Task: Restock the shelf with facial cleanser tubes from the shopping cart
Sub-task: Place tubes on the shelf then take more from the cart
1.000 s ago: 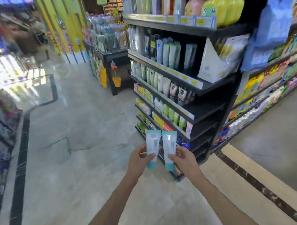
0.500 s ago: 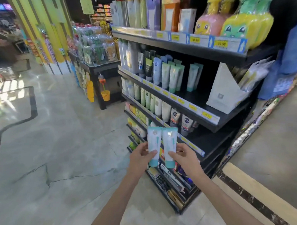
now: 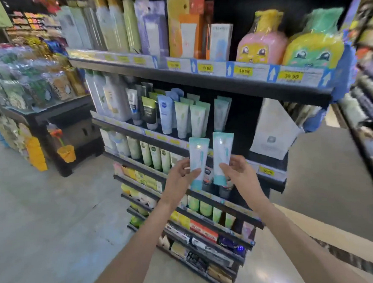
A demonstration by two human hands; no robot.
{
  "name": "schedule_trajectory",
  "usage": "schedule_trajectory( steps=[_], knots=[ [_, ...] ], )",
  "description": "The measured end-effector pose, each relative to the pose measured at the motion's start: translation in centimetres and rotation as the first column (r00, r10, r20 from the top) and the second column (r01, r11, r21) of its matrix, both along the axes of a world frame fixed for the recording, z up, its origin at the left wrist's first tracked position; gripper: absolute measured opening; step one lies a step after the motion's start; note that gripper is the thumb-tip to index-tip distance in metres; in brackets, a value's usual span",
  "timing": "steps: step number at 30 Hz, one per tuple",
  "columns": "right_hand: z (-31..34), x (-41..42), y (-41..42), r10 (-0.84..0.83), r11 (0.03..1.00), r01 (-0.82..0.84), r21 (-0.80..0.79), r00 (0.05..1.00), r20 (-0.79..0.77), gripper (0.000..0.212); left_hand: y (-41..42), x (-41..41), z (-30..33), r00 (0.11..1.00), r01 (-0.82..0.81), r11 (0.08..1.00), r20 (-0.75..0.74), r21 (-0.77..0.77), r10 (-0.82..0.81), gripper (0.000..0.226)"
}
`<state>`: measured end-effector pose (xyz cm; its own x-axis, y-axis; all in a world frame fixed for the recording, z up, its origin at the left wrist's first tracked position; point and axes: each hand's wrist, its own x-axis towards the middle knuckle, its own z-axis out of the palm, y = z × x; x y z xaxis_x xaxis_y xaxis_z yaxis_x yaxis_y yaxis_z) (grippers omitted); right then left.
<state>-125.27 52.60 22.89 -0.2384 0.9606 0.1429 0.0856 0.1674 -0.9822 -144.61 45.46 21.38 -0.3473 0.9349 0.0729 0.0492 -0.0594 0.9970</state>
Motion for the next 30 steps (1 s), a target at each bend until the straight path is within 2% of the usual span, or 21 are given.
schedule_trajectory(
  steps=[8, 13, 19, 30],
  knots=[
    [3.6, -3.1, 5.5, -0.196, 0.974, 0.198, 0.105, 0.98, -0.031, 0.034, 5.6, -4.1, 2.1, 0.997, 0.053, 0.996, -0.054, 0.066, -0.049, 0.037],
    [4.8, -5.0, 9.1, -0.302, 0.948, 0.289, 0.134, 0.949, 0.091, 0.039, 7.3, -5.5, 1.9, 0.995, 0.098, 0.992, -0.013, 0.074, -0.097, 0.043],
    [3.6, -6.9, 11.2, -0.344, 0.938, 0.308, 0.161, 0.892, 0.294, 0.039, 8.0, -6.7, 0.8, 0.993, 0.113, 0.99, 0.006, 0.086, -0.114, 0.039],
    [3.2, -8.5, 13.5, -0.358, 0.933, 0.315, 0.174, 0.858, 0.367, 0.038, 8.3, -7.2, -0.5, 0.995, 0.097, 0.992, 0.024, 0.083, -0.1, 0.041]
  ],
)
